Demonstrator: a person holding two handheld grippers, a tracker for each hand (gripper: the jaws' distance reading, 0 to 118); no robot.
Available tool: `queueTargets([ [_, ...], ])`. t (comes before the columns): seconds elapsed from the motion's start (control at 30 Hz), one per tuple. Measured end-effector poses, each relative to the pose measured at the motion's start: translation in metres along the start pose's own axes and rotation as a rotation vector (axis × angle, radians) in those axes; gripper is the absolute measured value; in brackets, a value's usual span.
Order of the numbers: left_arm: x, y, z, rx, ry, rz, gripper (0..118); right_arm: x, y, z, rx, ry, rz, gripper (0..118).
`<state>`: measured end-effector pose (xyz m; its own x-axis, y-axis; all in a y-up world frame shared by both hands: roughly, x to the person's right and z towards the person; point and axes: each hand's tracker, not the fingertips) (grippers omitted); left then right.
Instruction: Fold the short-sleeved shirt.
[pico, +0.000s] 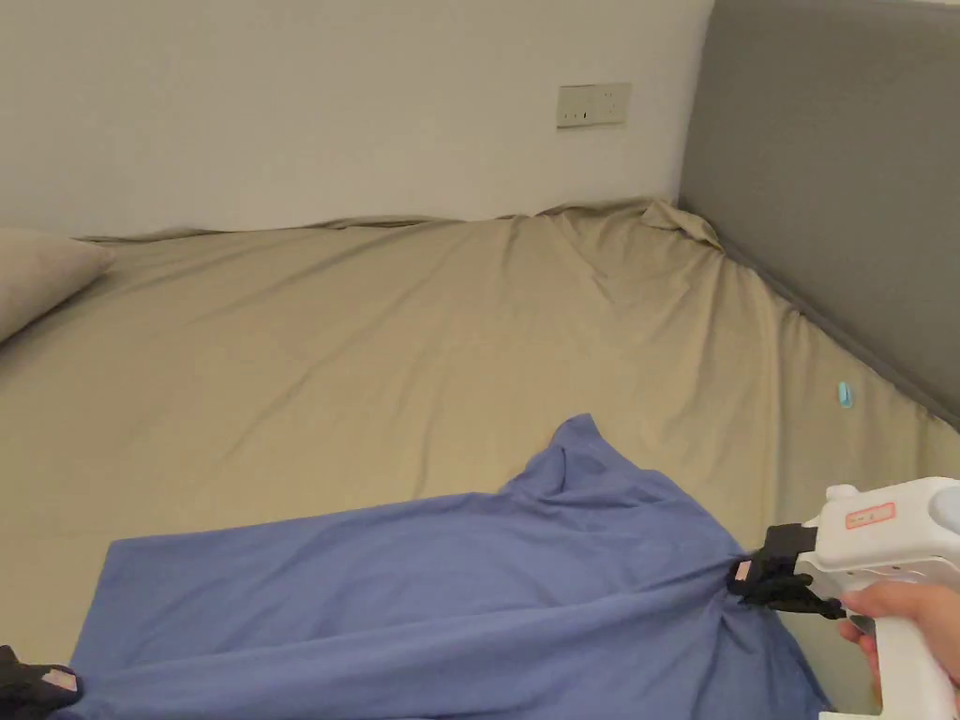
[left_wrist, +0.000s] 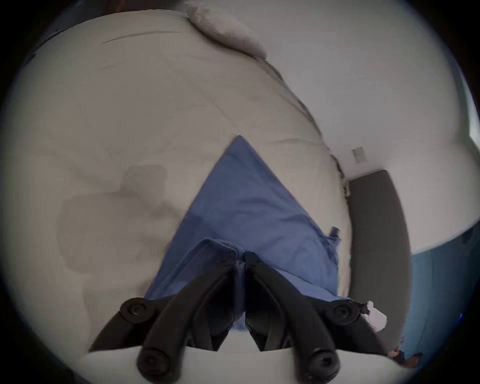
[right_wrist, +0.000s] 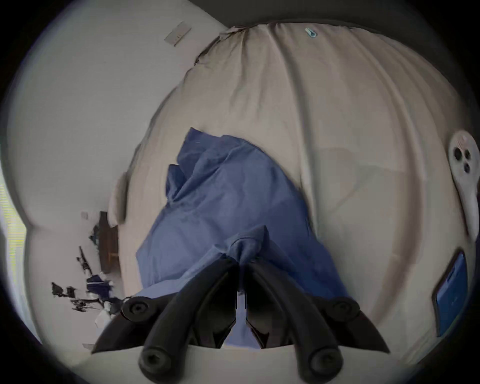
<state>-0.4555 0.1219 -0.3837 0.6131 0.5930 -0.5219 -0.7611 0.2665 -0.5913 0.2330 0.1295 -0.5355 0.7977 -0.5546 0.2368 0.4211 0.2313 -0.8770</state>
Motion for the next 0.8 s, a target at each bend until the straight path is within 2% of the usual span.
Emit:
queueTargets([
  [0.13,0.004,0.005,-0.051,-0.001,0.118,-0.05,3,-0.001,0.005,-0.041,0.014,-0.146,0.058,6],
  [0.23,0.0,-0.006,-0.072,-0.001,0.201,-0.141,3,0.01,0.008,-0.07,-0.01,-0.252,0.167,6],
  [0.27,0.001,-0.01,-0.069,0.06,0.171,-0.151,3,0.013,0.003,-0.074,0.008,-0.257,0.202,6],
  [0.33,0.002,-0.014,-0.068,0.074,0.186,-0.179,15,0.009,0.001,-0.072,0.073,-0.263,0.223,7],
  [0.37,0.002,-0.016,-0.067,0.095,0.185,-0.215,23,0.005,-0.004,-0.075,0.082,-0.278,0.256,14],
  [0.4,0.006,-0.016,-0.066,0.095,0.152,-0.241,47,0.004,-0.005,-0.074,0.093,-0.277,0.318,33],
  [0.43,0.009,-0.014,-0.06,0.068,0.115,-0.242,81,0.0,-0.006,-0.069,0.108,-0.263,0.388,63],
  [0.47,0.015,-0.014,-0.048,0.03,0.095,-0.228,111,-0.009,-0.009,-0.06,0.091,-0.224,0.431,102],
  [0.5,0.02,-0.014,-0.033,0.025,0.113,-0.22,118,-0.018,-0.015,-0.051,0.095,-0.22,0.444,118],
  [0.53,0.025,-0.021,-0.009,0.097,0.029,-0.232,118,-0.024,-0.023,-0.031,0.154,-0.214,0.475,114],
  [0.57,0.03,-0.027,0.021,0.226,-0.066,-0.273,118,-0.032,-0.035,-0.009,0.311,-0.137,0.538,113],
  [0.6,0.034,-0.037,0.042,0.285,-0.112,-0.326,118,-0.037,-0.045,0.008,0.375,-0.089,0.577,116],
  [0.63,0.036,-0.049,0.066,0.316,-0.111,-0.379,118,-0.066,-0.09,0.042,0.415,-0.061,0.614,118],
  [0.67,0.036,-0.061,0.083,0.334,-0.092,-0.428,118,-0.074,-0.113,0.058,0.446,-0.052,0.645,118],
  [0.7,0.034,-0.072,0.094,0.323,-0.062,-0.441,118,-0.079,-0.135,0.071,0.449,-0.044,0.651,116],
  [0.73,0.03,-0.086,0.105,0.275,-0.034,-0.478,118,-0.084,-0.16,0.082,0.433,-0.032,0.675,103],
  [0.77,0.026,-0.102,0.11,0.218,0.005,-0.503,105,-0.064,-0.158,0.086,0.402,-0.004,0.698,66],
  [0.8,0.02,-0.116,0.113,0.231,0.038,-0.511,68,-0.063,-0.177,0.091,0.414,-0.016,0.69,5],
])
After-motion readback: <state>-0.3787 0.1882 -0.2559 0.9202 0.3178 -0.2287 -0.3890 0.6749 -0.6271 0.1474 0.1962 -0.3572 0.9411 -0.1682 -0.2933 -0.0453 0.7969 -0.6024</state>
